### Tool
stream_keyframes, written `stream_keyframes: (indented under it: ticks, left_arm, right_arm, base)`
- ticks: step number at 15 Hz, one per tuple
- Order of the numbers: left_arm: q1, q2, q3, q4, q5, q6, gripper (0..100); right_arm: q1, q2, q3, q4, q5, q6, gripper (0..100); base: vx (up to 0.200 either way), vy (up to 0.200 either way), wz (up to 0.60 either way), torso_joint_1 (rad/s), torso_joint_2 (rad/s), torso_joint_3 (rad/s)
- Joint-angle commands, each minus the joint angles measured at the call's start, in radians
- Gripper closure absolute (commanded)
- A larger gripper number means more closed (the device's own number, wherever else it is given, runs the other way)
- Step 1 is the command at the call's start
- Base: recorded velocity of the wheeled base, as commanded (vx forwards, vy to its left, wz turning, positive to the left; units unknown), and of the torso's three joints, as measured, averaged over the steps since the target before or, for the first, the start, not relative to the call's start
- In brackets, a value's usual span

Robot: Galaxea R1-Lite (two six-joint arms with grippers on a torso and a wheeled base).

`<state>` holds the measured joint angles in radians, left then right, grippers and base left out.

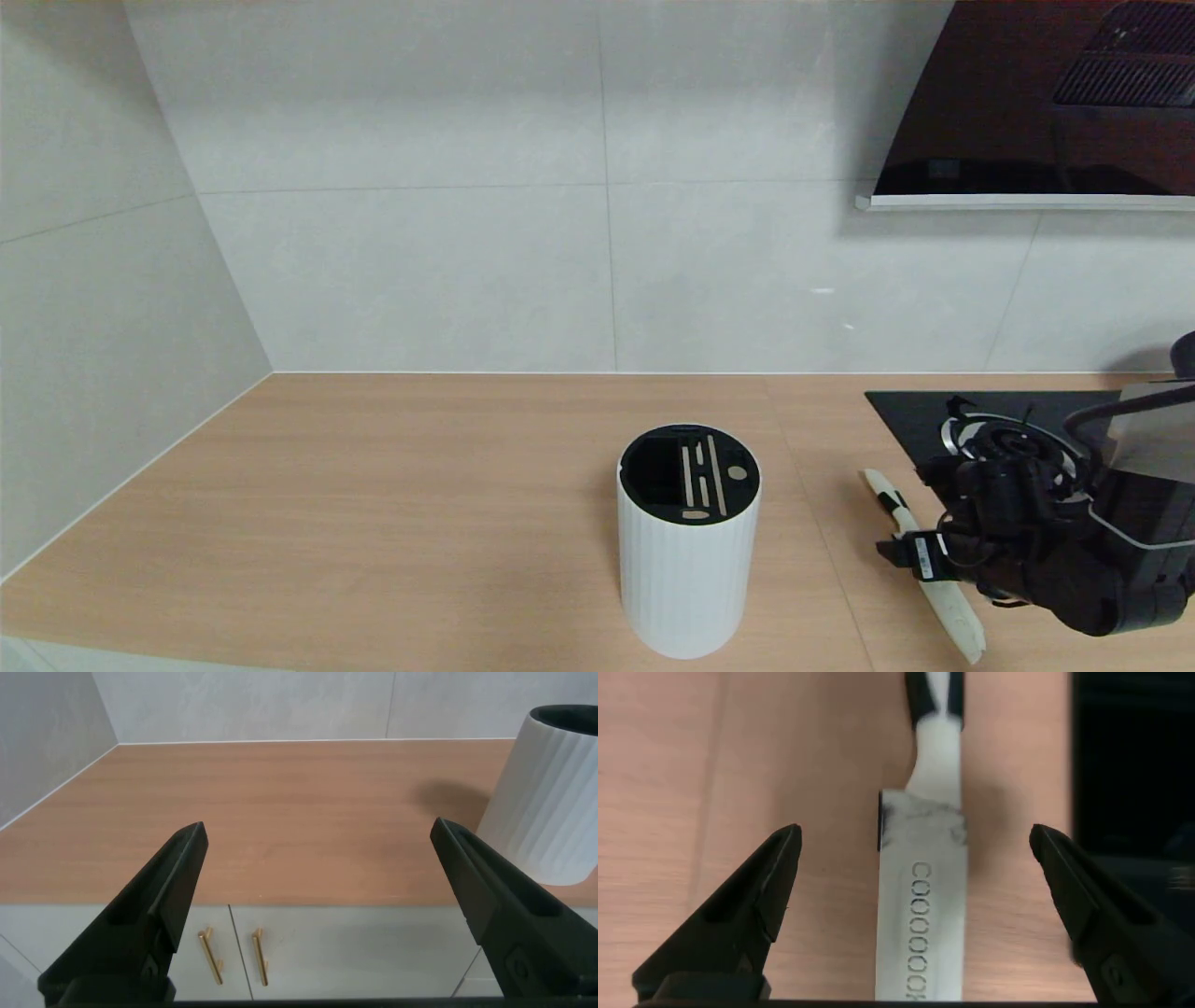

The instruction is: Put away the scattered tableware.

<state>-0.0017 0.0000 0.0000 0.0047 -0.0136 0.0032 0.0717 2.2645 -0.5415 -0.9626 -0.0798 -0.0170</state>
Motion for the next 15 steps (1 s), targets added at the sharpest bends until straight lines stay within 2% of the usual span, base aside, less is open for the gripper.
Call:
stream_keyframes:
  ticks: [1,9,10,15]
  left_arm:
    - [0.000,0.000,0.000,0.000,0.000,0.000,0]
    - [0.000,0.000,0.000,0.000,0.000,0.000,0]
    - [0.000,0.000,0.000,0.000,0.000,0.000,0]
    - [0.000,0.000,0.000,0.000,0.000,0.000,0]
  right_arm:
    - [-0.001,0.033,-0.009,0.001,-0.002,0.000,0]
    - [-0.006,0.049,-0.025,0.001,-0.002,0.002,0]
    - [-0.006,0.052,-0.026,0.001,-0.003,0.002,100]
    - [-0.004,0.072,-0.031,-0.001,-0.003,0.002,100]
  base:
    - [0.000,0.000,0.00,0.000,0.00,0.000]
    - [0.000,0.000,0.00,0.000,0.00,0.000]
    - [0.000,0.000,0.00,0.000,0.00,0.000]
    - [0.000,0.000,0.00,0.000,0.00,0.000]
